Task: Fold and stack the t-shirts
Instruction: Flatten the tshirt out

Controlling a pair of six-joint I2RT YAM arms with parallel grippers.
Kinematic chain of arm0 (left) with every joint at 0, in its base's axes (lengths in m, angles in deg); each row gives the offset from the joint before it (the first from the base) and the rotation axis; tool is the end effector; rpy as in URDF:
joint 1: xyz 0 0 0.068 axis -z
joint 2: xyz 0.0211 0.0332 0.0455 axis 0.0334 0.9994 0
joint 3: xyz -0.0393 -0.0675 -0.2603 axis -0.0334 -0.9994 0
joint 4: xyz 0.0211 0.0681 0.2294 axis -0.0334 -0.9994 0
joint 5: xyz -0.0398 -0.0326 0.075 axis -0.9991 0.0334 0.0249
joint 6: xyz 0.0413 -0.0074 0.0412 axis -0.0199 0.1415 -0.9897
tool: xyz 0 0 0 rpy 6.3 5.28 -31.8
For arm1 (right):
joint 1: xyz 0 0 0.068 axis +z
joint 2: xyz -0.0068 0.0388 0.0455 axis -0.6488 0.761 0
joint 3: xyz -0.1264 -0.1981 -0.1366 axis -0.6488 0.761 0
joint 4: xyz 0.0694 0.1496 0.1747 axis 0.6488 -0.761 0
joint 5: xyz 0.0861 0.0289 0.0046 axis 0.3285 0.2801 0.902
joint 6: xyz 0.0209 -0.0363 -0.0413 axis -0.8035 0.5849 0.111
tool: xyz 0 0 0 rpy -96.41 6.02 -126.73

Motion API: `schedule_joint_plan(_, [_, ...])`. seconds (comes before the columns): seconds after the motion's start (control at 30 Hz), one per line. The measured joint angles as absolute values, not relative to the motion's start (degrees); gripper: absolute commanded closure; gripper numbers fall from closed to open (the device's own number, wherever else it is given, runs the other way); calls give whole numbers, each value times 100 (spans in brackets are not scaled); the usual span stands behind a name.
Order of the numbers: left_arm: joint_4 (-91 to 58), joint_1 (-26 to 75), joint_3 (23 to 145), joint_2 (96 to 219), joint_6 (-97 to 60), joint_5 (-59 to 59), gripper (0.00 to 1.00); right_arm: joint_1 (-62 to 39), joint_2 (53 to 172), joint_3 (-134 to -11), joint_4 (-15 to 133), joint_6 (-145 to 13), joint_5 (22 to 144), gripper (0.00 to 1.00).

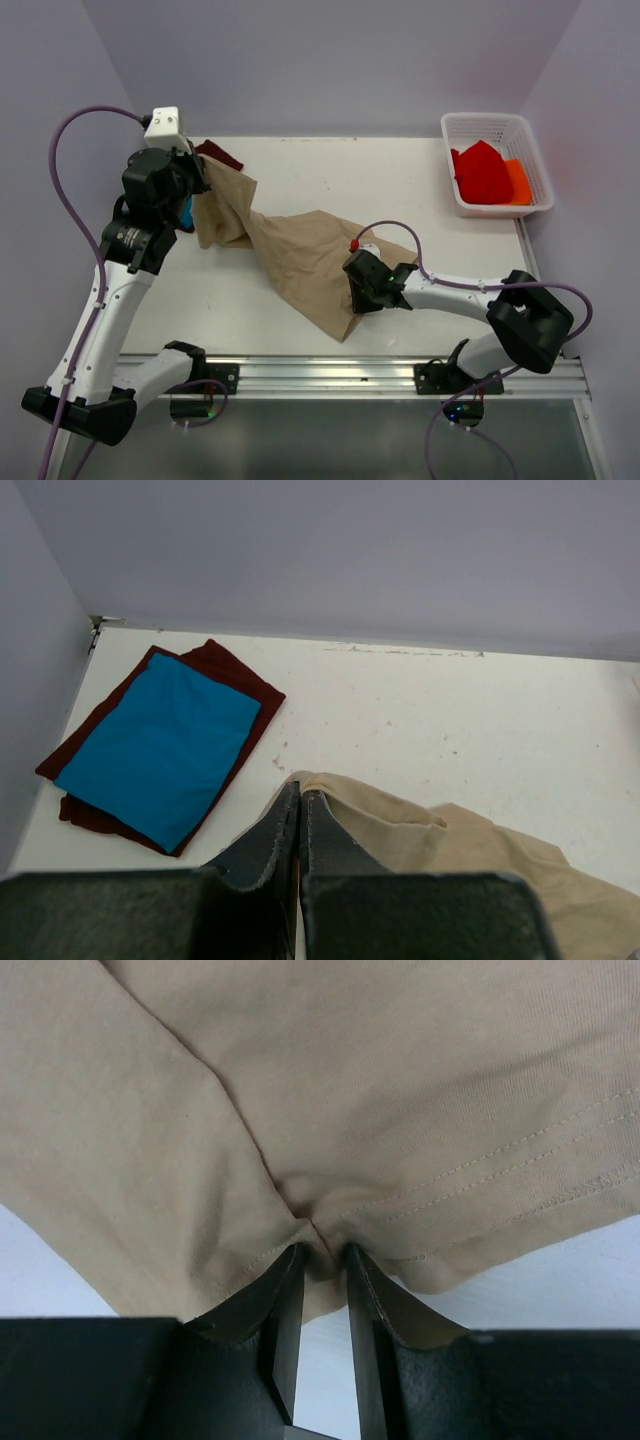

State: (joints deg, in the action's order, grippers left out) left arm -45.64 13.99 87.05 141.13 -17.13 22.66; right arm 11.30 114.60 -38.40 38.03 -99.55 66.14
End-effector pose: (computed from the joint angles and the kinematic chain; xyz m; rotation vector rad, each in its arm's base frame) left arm 0.1908 -0.0433 0.4365 -0.1388 1.7556 -0.1419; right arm 0.1575 0.1892 0.1667 -0.2170 2.6887 0.3066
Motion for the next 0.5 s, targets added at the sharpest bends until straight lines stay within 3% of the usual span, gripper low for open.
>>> schedule_joint_plan(0.2, [-4564,1399,8692,14110,-1713,2266,100,1130,11458,-3785,3971,-10003,6704,78])
schedule_joint_plan(0.5, [-4564,1399,8679,14106,-1713,2266,100,1158,11427,-3822,3812,-9998,6645,76])
